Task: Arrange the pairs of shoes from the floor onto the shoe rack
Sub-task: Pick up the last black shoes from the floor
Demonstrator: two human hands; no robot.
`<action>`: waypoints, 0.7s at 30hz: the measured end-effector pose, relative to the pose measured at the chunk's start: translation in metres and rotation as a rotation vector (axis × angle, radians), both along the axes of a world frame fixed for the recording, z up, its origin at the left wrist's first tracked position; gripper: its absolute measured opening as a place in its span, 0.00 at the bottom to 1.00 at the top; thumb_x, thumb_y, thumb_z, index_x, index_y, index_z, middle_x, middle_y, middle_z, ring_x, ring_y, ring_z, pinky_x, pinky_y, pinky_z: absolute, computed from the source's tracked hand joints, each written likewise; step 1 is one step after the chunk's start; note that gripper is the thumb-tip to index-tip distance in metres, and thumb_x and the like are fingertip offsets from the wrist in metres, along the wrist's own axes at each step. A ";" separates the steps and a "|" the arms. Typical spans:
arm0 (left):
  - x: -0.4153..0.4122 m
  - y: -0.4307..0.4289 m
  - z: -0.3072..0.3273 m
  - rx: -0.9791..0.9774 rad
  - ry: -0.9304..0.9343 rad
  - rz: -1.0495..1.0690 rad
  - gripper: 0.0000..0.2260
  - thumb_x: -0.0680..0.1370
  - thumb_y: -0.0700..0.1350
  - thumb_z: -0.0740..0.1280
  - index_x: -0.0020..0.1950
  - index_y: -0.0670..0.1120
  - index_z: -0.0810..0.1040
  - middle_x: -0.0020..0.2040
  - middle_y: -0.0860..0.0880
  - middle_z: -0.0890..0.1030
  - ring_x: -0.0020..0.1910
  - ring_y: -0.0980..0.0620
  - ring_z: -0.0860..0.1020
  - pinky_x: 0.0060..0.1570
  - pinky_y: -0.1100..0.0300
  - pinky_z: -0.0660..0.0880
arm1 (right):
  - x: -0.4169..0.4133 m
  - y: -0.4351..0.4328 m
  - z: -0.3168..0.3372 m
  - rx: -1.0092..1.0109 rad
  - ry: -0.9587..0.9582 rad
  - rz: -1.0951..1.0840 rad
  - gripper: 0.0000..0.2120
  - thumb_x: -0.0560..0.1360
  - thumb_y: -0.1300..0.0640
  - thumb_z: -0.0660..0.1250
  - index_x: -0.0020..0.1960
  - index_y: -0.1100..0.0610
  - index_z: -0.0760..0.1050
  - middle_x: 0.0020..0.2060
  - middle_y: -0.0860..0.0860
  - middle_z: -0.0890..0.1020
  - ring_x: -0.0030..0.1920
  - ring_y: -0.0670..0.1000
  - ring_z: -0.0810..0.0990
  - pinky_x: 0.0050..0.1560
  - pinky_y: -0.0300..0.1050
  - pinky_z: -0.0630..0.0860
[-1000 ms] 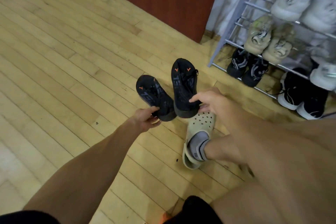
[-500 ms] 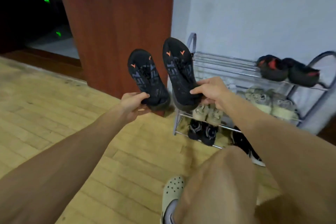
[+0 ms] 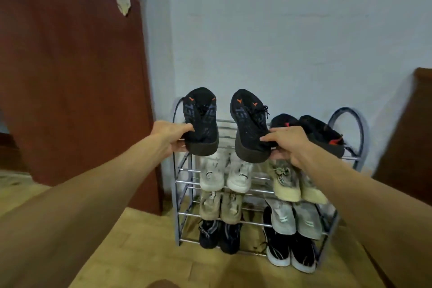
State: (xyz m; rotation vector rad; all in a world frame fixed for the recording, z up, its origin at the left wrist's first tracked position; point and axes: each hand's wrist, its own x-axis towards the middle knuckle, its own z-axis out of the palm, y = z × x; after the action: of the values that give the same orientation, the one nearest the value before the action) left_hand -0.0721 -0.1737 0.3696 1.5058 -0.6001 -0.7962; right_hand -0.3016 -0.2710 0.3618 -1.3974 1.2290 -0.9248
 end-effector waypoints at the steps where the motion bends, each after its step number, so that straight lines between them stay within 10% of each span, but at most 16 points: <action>1: 0.000 -0.018 0.000 0.014 -0.015 -0.015 0.09 0.72 0.32 0.70 0.35 0.38 0.73 0.36 0.42 0.78 0.31 0.47 0.78 0.22 0.56 0.78 | 0.002 -0.014 -0.003 0.021 -0.018 -0.006 0.07 0.69 0.69 0.72 0.41 0.59 0.79 0.42 0.59 0.83 0.41 0.58 0.83 0.35 0.51 0.83; 14: 0.020 -0.141 -0.045 0.185 -0.245 -0.065 0.10 0.75 0.37 0.68 0.55 0.36 0.79 0.45 0.40 0.82 0.32 0.47 0.79 0.22 0.57 0.77 | 0.052 -0.108 -0.054 0.039 0.059 -0.122 0.10 0.69 0.58 0.75 0.48 0.62 0.82 0.45 0.60 0.84 0.40 0.63 0.85 0.40 0.60 0.83; 21: 0.006 -0.124 -0.049 0.124 -0.188 -0.080 0.16 0.78 0.46 0.67 0.61 0.38 0.77 0.55 0.40 0.81 0.52 0.41 0.81 0.50 0.49 0.80 | 0.043 -0.083 -0.047 0.021 0.195 -0.001 0.13 0.79 0.53 0.62 0.58 0.59 0.76 0.53 0.58 0.80 0.47 0.58 0.82 0.40 0.52 0.83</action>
State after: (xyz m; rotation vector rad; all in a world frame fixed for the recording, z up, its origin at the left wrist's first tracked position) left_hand -0.0661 -0.2981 0.3201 1.6914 -0.7662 -0.7690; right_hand -0.2586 -0.3541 0.3153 -1.4977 1.3800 -0.7883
